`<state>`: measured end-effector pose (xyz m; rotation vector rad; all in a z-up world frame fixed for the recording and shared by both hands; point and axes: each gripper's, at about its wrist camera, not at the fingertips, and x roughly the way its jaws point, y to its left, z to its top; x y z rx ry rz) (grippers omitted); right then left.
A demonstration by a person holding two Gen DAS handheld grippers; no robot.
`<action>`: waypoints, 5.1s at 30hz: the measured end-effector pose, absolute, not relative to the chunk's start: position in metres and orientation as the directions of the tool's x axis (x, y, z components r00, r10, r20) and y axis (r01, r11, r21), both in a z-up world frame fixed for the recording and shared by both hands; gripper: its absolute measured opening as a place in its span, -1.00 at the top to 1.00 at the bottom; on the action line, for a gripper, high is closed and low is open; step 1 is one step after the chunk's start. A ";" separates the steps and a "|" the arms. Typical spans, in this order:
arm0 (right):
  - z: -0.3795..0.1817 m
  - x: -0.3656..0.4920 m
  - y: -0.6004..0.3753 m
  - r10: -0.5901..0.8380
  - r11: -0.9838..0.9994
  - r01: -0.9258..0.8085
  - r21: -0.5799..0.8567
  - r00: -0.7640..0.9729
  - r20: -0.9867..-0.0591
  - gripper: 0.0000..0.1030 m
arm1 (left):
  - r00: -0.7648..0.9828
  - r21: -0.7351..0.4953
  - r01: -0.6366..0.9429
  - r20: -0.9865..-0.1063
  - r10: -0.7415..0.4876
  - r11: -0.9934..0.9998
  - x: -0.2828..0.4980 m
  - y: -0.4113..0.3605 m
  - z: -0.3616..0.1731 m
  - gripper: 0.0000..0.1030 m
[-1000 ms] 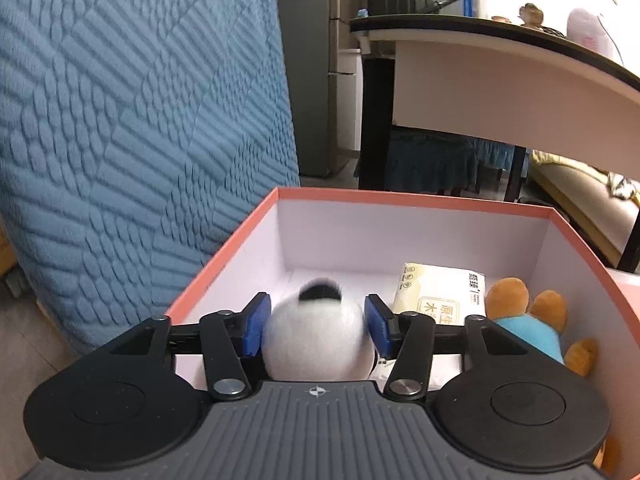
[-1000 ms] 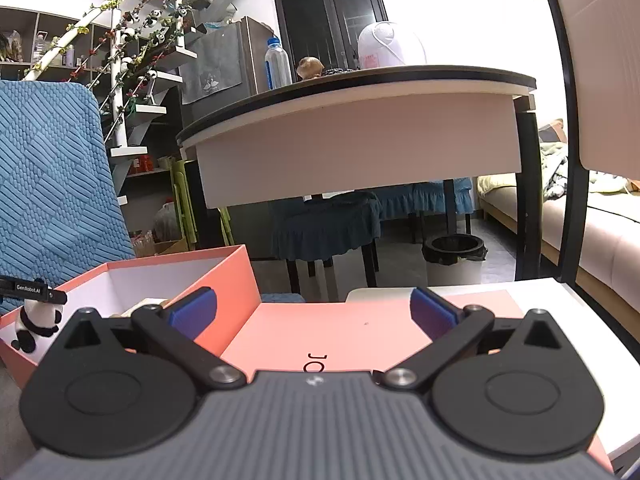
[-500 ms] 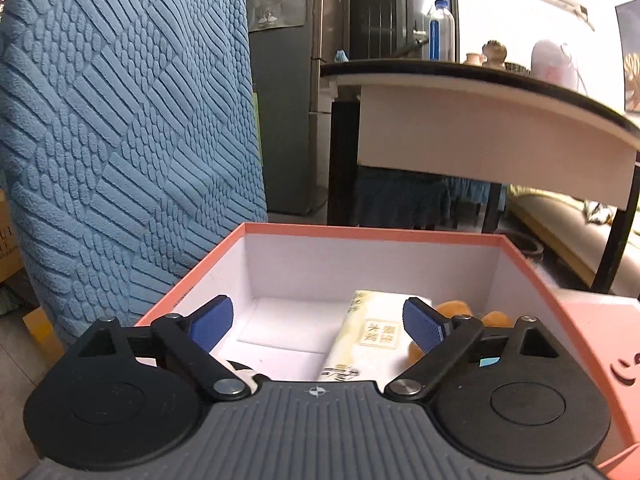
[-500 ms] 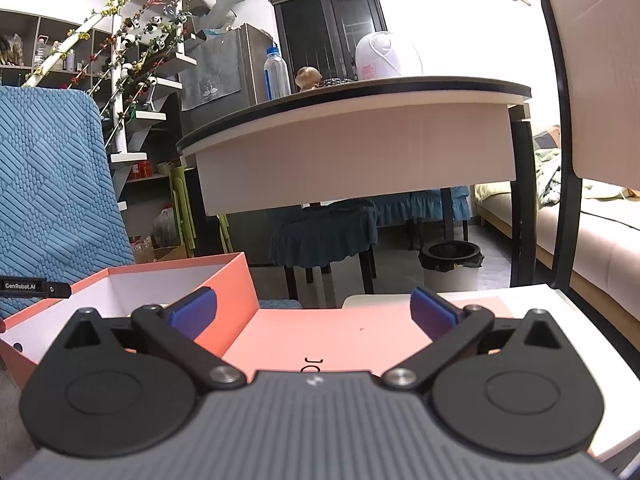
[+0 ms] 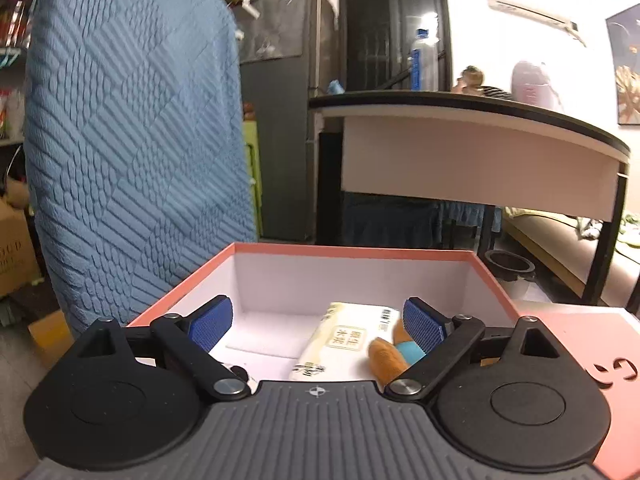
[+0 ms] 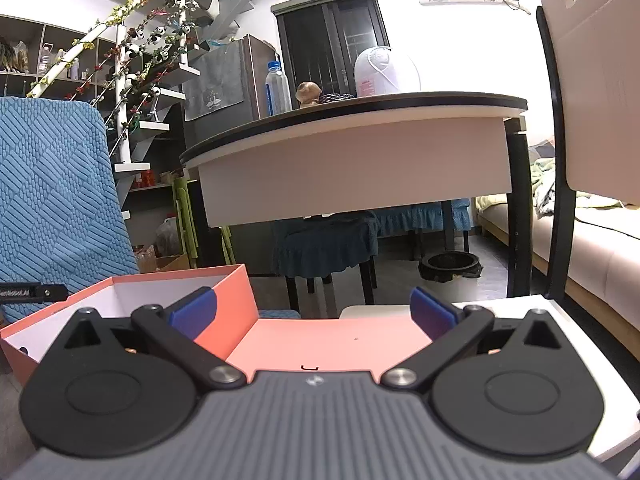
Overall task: Organize soft objects
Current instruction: 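Move both grippers to the edges of the pink JOSINY lid, then grasp the lid edge with the right gripper and lift it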
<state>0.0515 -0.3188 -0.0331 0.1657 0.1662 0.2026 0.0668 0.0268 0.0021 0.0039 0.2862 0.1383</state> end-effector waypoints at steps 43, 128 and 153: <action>-0.105 0.062 -0.417 0.197 0.953 -0.060 0.298 0.869 -0.454 -1.00 | 0.680 -0.045 0.469 -0.619 -0.393 0.882 0.032 -0.097 -0.096 -0.84; -0.061 0.001 -0.507 0.333 0.728 -0.118 0.675 0.922 -0.197 -0.36 | 0.552 -0.653 0.407 -0.381 -0.742 0.639 0.056 -0.025 -0.036 -0.70; -0.020 0.082 -0.380 0.468 0.705 -0.283 0.650 0.875 -0.127 -0.36 | 0.795 -0.622 0.244 -0.311 -0.521 0.744 0.040 0.093 0.002 -0.72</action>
